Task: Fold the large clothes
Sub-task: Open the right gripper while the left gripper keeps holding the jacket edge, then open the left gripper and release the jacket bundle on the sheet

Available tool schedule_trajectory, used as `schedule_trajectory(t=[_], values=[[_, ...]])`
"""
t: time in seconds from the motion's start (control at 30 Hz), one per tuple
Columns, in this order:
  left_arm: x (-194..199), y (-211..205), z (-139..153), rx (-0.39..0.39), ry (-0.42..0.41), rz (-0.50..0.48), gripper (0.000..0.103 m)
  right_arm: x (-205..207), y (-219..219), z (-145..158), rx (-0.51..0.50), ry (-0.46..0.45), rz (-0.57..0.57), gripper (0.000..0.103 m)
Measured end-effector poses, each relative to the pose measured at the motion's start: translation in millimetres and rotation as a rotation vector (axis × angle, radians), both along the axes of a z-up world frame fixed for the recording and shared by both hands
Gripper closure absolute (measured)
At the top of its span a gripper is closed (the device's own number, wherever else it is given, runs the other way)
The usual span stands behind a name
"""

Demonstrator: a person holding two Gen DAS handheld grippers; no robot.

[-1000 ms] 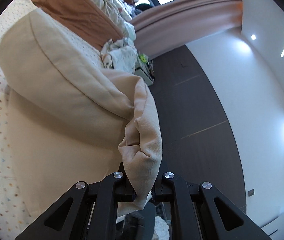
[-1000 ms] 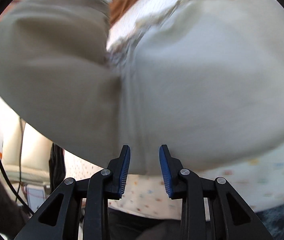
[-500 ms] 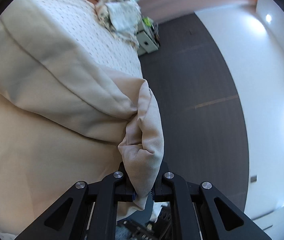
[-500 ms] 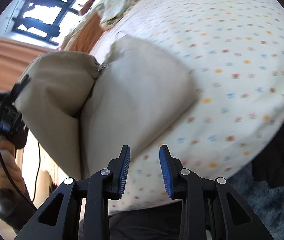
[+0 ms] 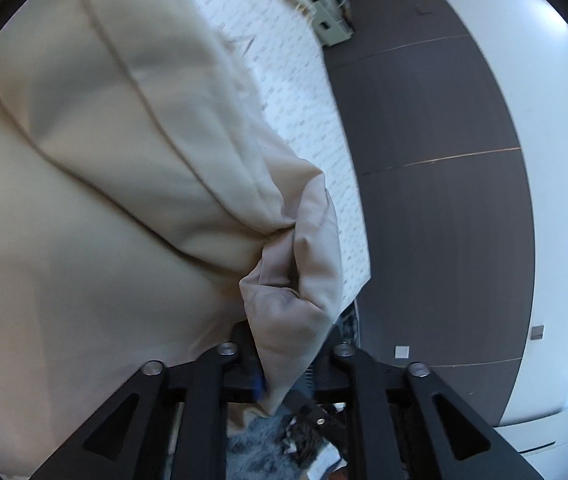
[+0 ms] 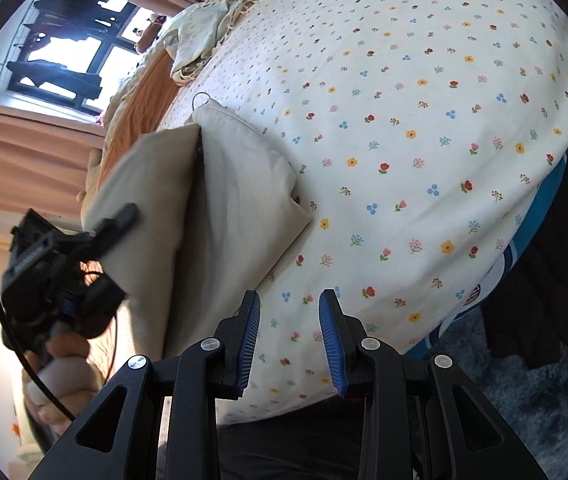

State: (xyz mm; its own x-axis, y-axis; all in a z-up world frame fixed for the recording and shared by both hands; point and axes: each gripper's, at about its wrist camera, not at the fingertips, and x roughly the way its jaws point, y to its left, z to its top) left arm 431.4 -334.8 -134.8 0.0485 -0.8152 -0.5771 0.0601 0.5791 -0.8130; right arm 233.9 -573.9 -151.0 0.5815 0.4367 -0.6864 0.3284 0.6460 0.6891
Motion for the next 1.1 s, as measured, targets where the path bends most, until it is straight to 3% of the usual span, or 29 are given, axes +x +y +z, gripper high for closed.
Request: schedule_trajectory(t=[0.07,0.13,0.33,0.5,0.7,0.77,0.83,1.0,1.1], values=[[4.4,-0.6,-5.9,-0.004,0.053,-0.011,0.046,-0.8,1.2,1.3,0.005,-0.01,0.008,0.06],[4.4,6.9,1.3,-0.003,0.022,0.0,0.039,2.2,4.3,4.2,0.005,-0.027,0.021,0.055],[-0.5,61.0,33.8,0.016,-0.087,0.062,0.038,17.9,18.0,10.5,0.011,-0.074,0.078,0.055],[-4.9,125.0,45.7,0.134,-0.15,0.164,0.038,34.7,29.9,15.6,0.015,-0.102,0.111,0.047],[-15.4,200.7,36.1,0.276,-0.148,0.292,0.038,64.8,31.9,15.2,-0.066,-0.11,0.073,0.047],[-17.7,215.3,24.0,0.326,-0.114,0.306,0.038,75.0,31.2,14.9,-0.098,-0.093,0.066,0.055],[-20.6,223.7,12.3,0.361,-0.074,0.297,0.038,84.5,32.5,16.8,-0.103,-0.101,0.083,0.085],[-25.1,227.2,-15.5,0.367,-0.001,0.263,0.039,94.0,41.0,44.9,-0.168,-0.183,0.132,0.091],[-21.6,213.5,-20.4,0.341,0.006,0.241,0.046,87.6,41.7,67.5,-0.196,-0.254,0.139,0.093]])
